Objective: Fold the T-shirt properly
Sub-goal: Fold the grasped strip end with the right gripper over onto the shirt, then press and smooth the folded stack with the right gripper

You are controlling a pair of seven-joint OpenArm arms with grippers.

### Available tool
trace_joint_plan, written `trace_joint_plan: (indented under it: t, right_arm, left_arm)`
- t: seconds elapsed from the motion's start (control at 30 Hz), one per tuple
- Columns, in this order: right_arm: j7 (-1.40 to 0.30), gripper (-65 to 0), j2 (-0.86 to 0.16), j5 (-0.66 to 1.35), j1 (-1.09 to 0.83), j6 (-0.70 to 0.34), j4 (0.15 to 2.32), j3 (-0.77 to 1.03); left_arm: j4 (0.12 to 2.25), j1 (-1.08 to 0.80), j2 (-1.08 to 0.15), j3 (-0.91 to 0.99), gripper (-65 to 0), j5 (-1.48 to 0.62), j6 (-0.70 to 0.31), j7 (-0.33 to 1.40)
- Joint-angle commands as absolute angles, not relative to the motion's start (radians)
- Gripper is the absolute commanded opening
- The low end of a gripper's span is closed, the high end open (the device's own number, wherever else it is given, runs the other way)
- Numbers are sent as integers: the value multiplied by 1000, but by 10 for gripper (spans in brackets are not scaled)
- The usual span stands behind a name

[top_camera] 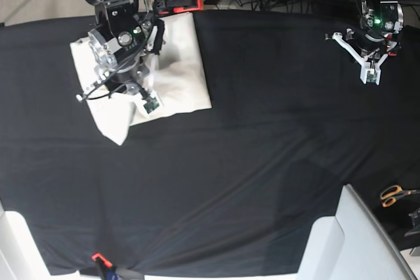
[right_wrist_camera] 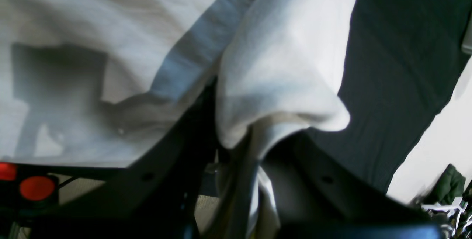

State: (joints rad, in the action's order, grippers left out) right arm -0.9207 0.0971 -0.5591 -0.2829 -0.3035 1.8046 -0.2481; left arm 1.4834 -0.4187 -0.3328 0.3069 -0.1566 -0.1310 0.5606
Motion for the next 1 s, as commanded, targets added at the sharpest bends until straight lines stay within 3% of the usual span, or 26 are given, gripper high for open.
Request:
trace_joint_plan:
  t: [0.0,0.2,0.97]
  right_arm:
    - [-914,-645,102,-570,-275,-295,1816,-255]
    - [-946,-645,99,-567,-275,-223,1808,-334]
    - [-964,-642,99,-565,-291,-225,1774,-354]
  left_arm:
    - [1497,-418,-348,314,-650,-153,-127,542]
    - [1497,-410,-348,314,-650,-153,-127,542]
    - [1488,-406,-348,314,-650,-153,-127,542]
